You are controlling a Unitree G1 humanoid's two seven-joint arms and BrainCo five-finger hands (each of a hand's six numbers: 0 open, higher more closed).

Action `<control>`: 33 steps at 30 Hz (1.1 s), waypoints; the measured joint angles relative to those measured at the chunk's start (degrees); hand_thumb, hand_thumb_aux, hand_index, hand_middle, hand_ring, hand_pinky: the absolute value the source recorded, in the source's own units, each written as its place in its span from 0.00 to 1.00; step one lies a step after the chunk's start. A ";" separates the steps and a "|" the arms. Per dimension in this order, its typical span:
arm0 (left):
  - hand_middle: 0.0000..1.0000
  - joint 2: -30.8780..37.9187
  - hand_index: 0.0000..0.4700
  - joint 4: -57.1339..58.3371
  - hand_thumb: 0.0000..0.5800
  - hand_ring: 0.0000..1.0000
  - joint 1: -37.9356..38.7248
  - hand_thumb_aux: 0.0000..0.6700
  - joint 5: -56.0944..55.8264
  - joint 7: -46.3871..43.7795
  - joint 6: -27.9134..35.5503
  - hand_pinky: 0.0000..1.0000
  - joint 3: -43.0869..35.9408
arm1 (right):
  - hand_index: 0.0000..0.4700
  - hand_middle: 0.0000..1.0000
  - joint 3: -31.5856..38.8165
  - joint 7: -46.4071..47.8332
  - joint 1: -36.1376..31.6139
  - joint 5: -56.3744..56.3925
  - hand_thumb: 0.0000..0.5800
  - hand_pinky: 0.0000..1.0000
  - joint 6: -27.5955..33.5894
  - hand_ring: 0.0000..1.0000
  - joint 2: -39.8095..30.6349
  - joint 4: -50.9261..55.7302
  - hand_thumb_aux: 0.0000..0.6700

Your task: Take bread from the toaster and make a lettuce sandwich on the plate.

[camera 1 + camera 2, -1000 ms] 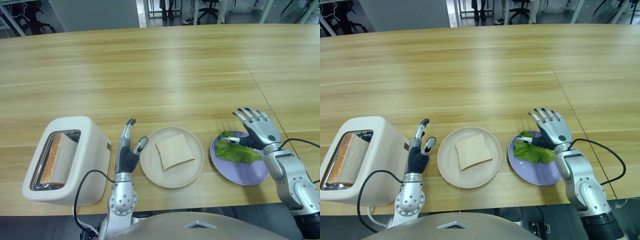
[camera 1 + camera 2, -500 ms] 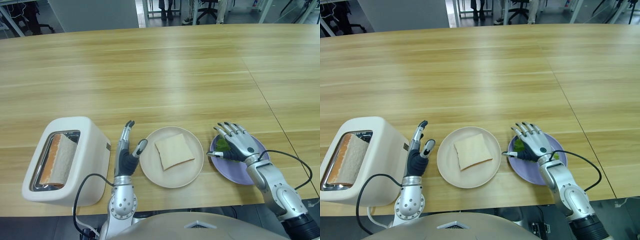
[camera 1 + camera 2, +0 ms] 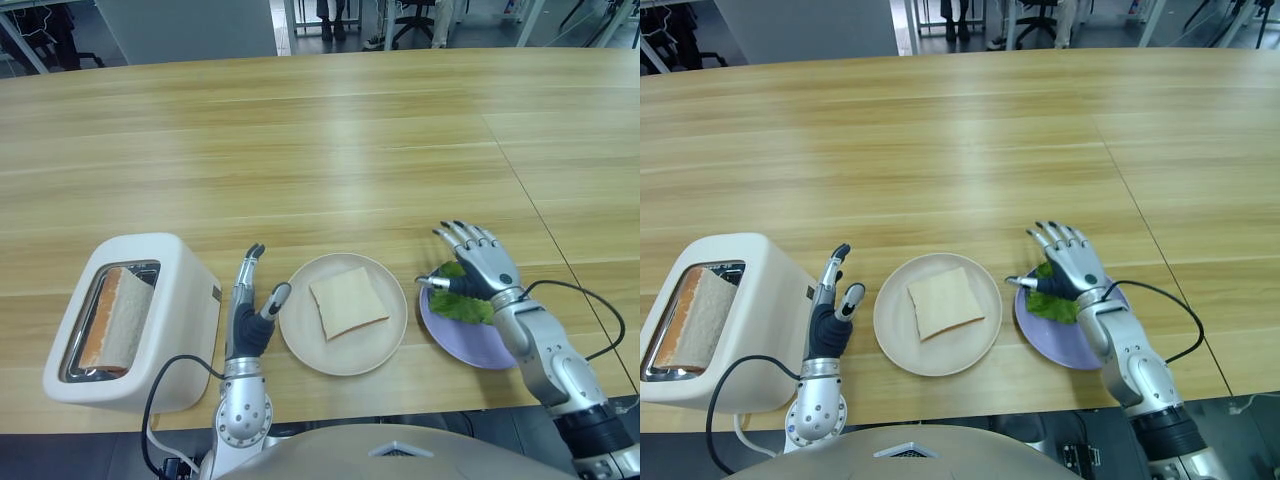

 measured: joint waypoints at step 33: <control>0.00 -2.06 0.00 -2.81 0.00 0.00 9.42 0.00 -0.06 2.30 -3.91 0.00 -0.17 | 0.00 0.00 5.35 0.98 8.62 -8.34 0.00 0.00 -1.67 0.00 -7.45 -3.05 0.00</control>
